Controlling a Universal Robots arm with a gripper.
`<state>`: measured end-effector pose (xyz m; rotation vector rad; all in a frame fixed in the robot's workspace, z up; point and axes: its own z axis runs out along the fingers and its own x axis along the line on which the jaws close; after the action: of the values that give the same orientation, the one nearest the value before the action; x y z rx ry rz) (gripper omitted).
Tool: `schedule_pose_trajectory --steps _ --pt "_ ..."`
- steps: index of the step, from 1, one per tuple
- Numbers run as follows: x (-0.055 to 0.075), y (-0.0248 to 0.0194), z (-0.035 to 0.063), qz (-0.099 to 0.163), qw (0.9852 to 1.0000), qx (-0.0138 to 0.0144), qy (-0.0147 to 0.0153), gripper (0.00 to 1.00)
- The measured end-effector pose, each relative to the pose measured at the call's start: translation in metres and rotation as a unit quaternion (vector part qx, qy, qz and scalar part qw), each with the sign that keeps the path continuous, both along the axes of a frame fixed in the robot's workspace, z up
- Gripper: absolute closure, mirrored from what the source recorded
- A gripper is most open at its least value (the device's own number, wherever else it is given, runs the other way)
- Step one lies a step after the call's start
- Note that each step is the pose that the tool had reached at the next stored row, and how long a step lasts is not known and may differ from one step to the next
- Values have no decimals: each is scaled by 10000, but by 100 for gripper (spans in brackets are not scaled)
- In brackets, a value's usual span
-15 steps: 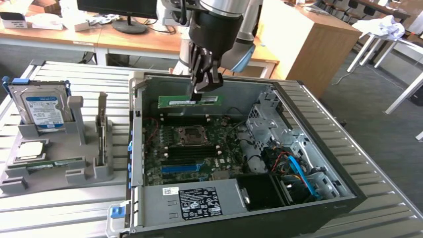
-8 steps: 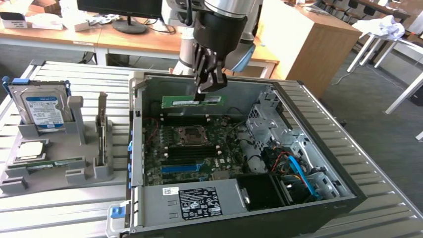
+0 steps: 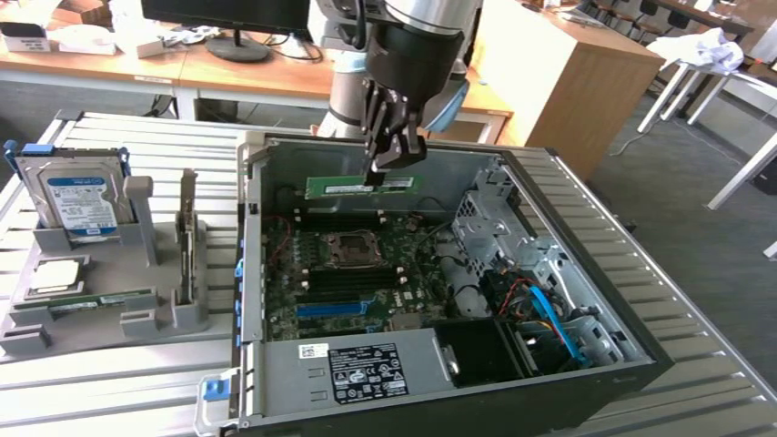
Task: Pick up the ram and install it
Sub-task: 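Pick up the ram and move it above insertion slot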
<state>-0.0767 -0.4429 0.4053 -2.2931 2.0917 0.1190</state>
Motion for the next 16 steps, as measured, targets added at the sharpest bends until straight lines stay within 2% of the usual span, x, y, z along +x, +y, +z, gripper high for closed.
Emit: schedule_pose_trajectory --steps 16 --pt "202 0 0 0 10000 0 0 88"
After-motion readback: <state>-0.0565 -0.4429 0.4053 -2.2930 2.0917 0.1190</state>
